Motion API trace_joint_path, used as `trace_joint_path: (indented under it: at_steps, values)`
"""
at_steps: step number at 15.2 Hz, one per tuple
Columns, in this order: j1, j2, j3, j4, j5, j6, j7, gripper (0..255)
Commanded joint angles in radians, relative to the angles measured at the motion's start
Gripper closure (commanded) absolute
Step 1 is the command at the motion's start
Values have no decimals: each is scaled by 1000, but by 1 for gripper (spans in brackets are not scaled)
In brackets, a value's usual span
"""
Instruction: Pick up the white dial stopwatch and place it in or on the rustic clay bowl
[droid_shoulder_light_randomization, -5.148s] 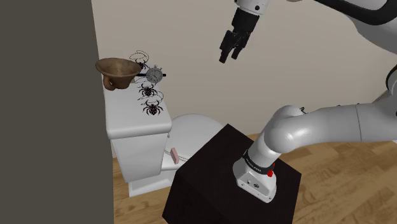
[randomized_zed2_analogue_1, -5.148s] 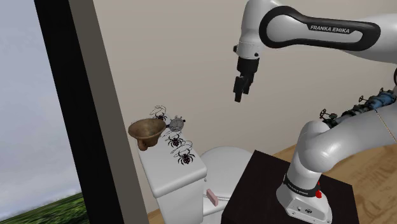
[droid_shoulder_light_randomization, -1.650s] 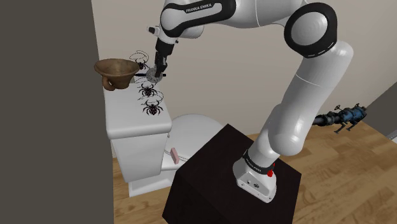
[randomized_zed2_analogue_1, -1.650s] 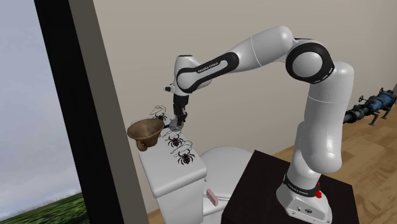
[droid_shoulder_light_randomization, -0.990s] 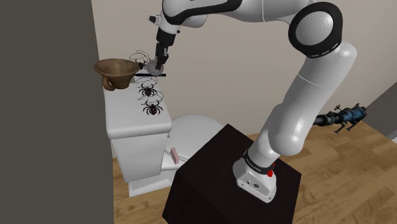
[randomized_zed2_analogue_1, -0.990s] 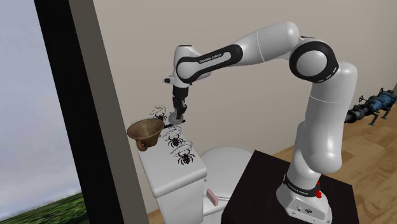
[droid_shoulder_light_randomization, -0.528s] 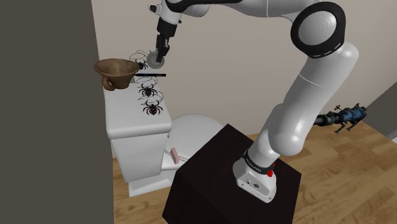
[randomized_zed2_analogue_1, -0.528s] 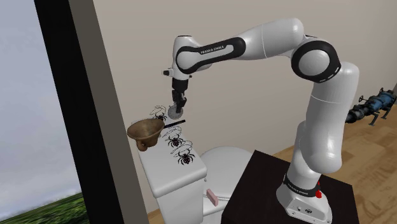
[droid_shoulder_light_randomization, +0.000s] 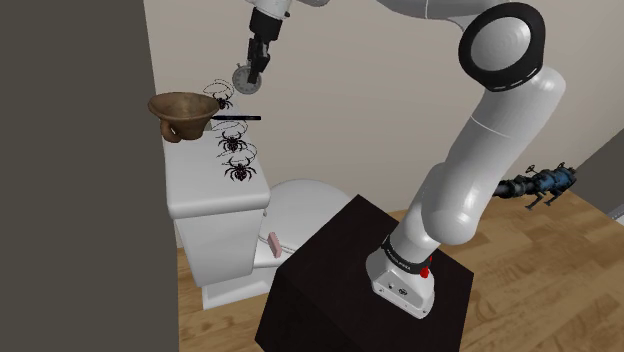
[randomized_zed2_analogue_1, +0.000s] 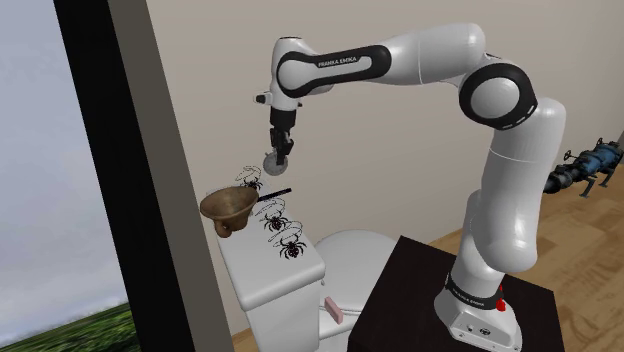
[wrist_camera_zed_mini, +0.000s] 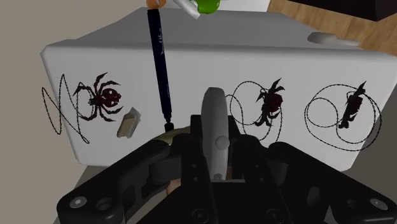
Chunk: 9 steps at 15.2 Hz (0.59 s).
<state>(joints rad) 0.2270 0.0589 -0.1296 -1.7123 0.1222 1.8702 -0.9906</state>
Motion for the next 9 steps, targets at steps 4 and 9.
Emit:
trace_joint_path:
  at_steps: [4, 9]
  values:
    - [1, 6, 1, 74, -2, -68, 10, 255]
    - [-1, 15, 0, 146, -2, -131, 15, 255]
